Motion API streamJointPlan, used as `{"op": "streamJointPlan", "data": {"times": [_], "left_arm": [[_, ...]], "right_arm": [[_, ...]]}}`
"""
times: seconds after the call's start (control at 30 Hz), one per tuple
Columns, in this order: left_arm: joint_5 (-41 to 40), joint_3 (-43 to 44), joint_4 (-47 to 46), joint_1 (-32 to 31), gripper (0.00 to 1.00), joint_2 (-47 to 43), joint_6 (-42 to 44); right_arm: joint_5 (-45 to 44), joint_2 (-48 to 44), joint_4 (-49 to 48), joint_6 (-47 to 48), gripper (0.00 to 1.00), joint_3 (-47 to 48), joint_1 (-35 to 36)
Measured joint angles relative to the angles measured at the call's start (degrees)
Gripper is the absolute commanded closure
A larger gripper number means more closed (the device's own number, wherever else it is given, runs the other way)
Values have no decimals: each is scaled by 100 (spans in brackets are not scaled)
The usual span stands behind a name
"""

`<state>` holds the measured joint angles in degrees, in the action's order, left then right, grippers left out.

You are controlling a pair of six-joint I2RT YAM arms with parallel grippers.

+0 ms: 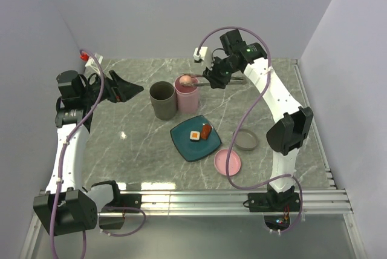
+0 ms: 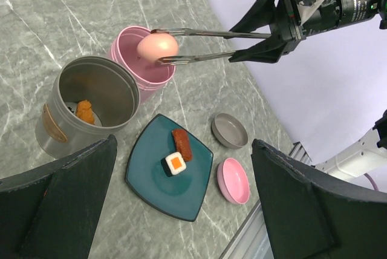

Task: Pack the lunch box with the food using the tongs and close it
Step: Place the fake food in the packing box.

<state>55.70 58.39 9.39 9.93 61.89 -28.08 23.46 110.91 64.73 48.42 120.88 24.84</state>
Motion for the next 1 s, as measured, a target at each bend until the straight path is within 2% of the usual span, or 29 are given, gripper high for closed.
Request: {"op": "streamJointPlan", "data": {"times": [0.17,0.57,0.83,1.0], "left_arm": [[2,2,-2,0,1,66,2],[0,15,116,0,1,136,98],[-90,184,389,0,1,116,417],[-155,433,466,0,1,114,612]], "right_arm": [[-52,42,-9,15,42,0,-2],[81,-205,374,199,40,-81,0],[201,-1950,400,293,39,-2096,286],[131,-2487,258,127,39,-3084,621]]}}
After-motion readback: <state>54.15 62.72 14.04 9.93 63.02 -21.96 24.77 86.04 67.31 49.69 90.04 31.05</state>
